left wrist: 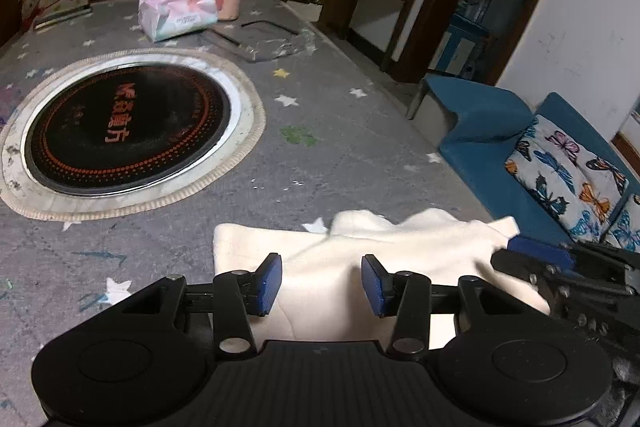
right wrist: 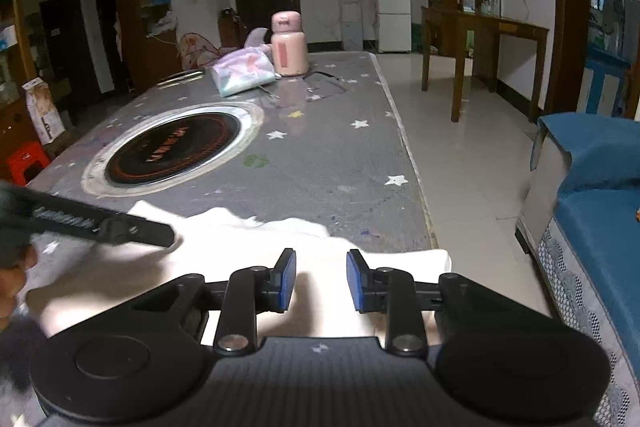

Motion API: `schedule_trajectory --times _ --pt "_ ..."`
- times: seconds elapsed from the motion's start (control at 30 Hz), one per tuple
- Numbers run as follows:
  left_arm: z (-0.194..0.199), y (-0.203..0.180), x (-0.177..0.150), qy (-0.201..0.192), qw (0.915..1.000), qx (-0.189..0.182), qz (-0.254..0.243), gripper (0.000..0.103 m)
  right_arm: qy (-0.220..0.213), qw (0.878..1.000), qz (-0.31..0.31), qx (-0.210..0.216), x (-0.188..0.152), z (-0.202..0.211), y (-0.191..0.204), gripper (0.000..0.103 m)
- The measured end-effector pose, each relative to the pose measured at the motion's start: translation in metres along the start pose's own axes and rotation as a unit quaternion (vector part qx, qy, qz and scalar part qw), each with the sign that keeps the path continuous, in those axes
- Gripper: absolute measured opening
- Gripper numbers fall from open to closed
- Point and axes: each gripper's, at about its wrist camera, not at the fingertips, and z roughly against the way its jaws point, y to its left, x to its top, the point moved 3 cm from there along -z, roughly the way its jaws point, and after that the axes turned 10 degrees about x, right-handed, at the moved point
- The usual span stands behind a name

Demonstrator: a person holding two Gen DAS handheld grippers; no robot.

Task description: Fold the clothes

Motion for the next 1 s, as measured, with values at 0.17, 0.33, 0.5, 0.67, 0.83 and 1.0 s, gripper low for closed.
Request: schedule_trajectory --times 0.17,0.33,0.5,0.67,0.83,1.0 --pt "0.029 -0.011 -0.018 -0.027 0.9987 0.0 -0.043 0.051 0.007 1.0 0.018 0.007 -0.021 0.03 0.017 0.028" --pt "0.05 -0.022 -0.044 -0.037 0.9962 -0.004 -0.079 0.051 0.012 0.999 0.045 -0.001 -0.041 0.051 0.033 0.028" --pt "0.049 -0.025 -0.065 -0.032 0.9953 -0.003 -0.091 0.051 0.023 0.999 0.038 -0.006 -0.059 0.05 0.032 0.028" --pt "0.058 -0.022 -0.068 -0.046 0.9952 -0.002 -0.086 0.053 0.016 0.999 0.033 -0.006 -0.059 0.057 0.032 0.029" --pt "0.065 -0.014 -0.07 -0.054 0.9957 -0.002 -0.075 0.053 0.0 0.999 0.046 0.017 -0.047 0.061 0.046 0.03" --pt "0.061 -0.01 -0.077 -0.051 0.9954 0.002 -0.081 0.053 0.004 0.998 0.058 0.039 -0.043 0.046 0.063 0.03"
